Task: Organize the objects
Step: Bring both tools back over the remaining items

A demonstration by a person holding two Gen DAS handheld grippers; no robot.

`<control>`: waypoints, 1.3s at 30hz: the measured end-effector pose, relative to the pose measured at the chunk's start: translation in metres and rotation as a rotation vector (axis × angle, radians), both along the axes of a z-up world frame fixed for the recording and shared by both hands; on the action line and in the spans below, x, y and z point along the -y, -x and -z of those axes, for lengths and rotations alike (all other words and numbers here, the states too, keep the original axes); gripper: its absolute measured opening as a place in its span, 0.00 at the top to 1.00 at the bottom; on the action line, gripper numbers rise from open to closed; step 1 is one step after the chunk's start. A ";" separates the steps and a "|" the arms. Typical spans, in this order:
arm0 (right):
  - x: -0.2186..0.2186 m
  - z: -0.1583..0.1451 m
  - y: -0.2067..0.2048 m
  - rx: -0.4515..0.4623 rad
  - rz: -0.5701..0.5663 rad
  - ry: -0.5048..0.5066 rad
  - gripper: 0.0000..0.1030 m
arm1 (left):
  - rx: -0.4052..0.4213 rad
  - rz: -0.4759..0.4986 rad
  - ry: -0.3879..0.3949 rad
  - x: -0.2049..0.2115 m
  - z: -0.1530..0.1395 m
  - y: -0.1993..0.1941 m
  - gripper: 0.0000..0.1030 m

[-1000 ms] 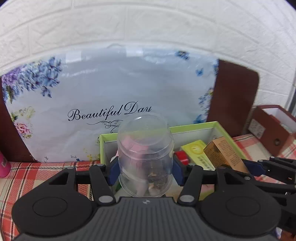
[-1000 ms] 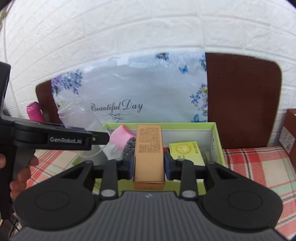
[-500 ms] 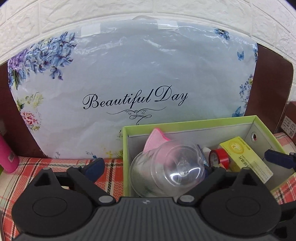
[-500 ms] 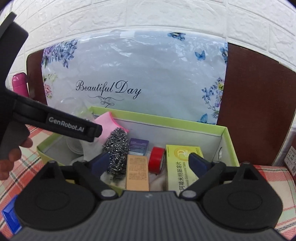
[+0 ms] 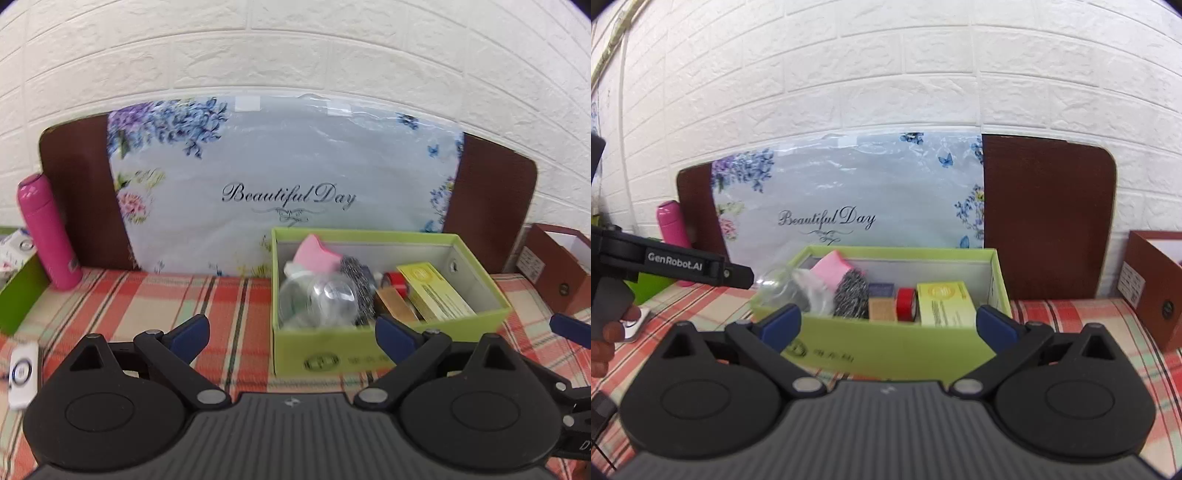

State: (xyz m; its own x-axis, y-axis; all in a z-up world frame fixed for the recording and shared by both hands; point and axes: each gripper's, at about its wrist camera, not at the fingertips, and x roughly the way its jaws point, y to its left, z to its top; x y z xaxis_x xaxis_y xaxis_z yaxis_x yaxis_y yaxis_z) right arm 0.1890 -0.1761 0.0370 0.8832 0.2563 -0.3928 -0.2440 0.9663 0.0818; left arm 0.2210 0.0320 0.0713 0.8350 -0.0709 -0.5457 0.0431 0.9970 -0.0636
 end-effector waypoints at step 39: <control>0.039 0.070 0.130 -0.110 0.172 0.084 0.05 | -0.132 0.037 -0.046 0.045 0.078 0.133 0.03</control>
